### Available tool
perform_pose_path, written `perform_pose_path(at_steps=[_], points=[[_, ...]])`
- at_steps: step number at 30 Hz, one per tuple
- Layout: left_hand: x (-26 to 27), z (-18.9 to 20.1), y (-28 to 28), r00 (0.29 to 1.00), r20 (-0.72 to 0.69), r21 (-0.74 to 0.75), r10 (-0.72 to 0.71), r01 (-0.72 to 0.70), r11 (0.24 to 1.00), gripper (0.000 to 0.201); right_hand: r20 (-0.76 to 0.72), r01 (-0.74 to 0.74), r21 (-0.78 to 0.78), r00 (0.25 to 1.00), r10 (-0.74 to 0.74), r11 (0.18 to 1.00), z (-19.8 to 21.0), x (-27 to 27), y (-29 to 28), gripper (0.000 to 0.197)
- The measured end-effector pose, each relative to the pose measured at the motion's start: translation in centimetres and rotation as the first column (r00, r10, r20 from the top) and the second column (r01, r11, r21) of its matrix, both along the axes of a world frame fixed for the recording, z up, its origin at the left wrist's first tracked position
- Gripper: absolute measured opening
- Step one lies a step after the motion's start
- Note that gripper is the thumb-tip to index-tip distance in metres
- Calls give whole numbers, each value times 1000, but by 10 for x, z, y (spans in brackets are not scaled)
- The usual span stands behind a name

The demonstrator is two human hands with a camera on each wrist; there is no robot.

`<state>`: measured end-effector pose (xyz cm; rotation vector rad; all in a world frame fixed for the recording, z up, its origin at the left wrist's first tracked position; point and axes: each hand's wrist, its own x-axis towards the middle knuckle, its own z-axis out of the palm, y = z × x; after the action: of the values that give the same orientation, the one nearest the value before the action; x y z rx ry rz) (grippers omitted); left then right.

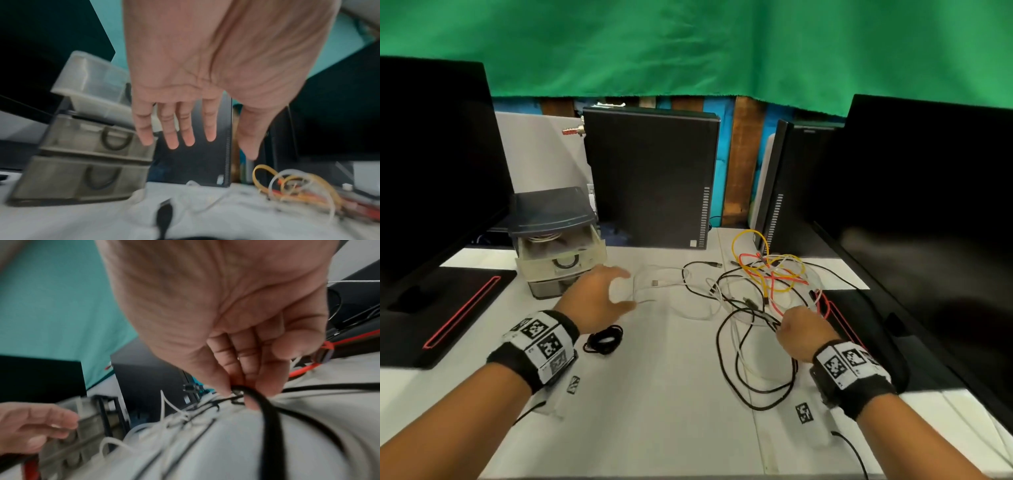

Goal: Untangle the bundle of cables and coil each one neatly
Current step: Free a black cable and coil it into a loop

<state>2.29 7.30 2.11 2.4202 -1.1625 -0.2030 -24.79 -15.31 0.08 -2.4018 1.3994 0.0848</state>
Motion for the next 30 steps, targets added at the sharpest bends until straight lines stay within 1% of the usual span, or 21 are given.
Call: perform_pose_path(at_steps=[2, 4, 5, 7, 9, 11, 13, 15, 16, 17, 18, 19, 20, 22, 23, 24, 25, 26, 27, 28, 30], points=[[-18, 14, -7, 997, -34, -202, -62, 54, 978, 44, 280, 33, 51, 959, -46, 998, 5, -5, 3, 7], [-44, 26, -17, 989, -51, -328, -141, 116, 937, 37, 525, -16, 87, 850, -33, 996, 15, -9, 17, 14], [-56, 29, -20, 981, -45, -368, -190, 161, 916, 36, 591, -72, 84, 807, 8, 994, 22, -9, 26, 16], [-82, 34, -25, 952, 20, -376, -306, 291, 880, 39, 635, -210, 61, 763, 124, 976, 34, -8, 47, 20], [-102, 29, -30, 906, 94, -277, -413, 422, 863, 44, 657, -307, 53, 727, 198, 950, 42, -7, 64, 21], [-115, 17, -33, 882, 89, -189, -463, 471, 861, 38, 691, -343, 71, 694, 201, 937, 44, -5, 71, 22], [-120, 6, -33, 886, -1, -199, -464, 455, 868, 25, 701, -358, 99, 687, 190, 929, 40, -4, 72, 21], [-123, -3, -31, 888, -92, -185, -450, 429, 884, 24, 679, -374, 121, 706, 198, 919, 36, -5, 71, 17], [-124, -6, -30, 883, -166, -194, -438, 406, 893, 24, 665, -386, 129, 717, 209, 914, 34, -5, 71, 14], [-122, -6, -27, 858, -305, -243, -413, 349, 905, 23, 661, -402, 131, 716, 222, 906, 34, -4, 72, 13], [-121, -3, -24, 783, -490, -324, -382, 243, 914, 23, 670, -414, 127, 706, 230, 901, 34, -3, 72, 13], [-117, 1, -21, 659, -668, -386, -347, 91, 918, 28, 693, -415, 114, 684, 227, 903, 34, -1, 73, 16], [-112, 7, -18, 516, -796, -409, -317, -72, 910, 32, 726, -400, 95, 655, 211, 912, 33, 1, 72, 20], [-102, 20, -14, 244, -909, -401, -337, -297, 867, 38, 809, -358, 113, 574, 124, 927, 30, 4, 68, 22], [-99, 28, -11, 124, -921, -388, -369, -359, 849, 41, 845, -360, 180, 533, 43, 915, 29, 5, 68, 17], [-98, 36, -8, 35, -918, -377, -396, -395, 838, 42, 863, -378, 271, 504, -49, 885, 28, 6, 70, 13], [-100, 41, -6, -15, -910, -373, -415, -408, 833, 42, 863, -403, 355, 489, -129, 843, 27, 7, 72, 10], [-103, 46, -3, -35, -904, -376, -426, -407, 832, 41, 856, -425, 406, 486, -175, 809, 25, 9, 76, 10], [-108, 50, 0, -32, -899, -388, -436, -405, 828, 39, 851, -432, 415, 495, -174, 800, 23, 10, 79, 11], [-112, 54, 3, -9, -890, -410, -456, -420, 810, 37, 849, -430, 393, 510, -140, 813, 20, 13, 84, 12], [-116, 58, 7, 53, -854, -472, -518, -498, 728, 33, 842, -442, 322, 538, -40, 837, 14, 19, 97, 15]])
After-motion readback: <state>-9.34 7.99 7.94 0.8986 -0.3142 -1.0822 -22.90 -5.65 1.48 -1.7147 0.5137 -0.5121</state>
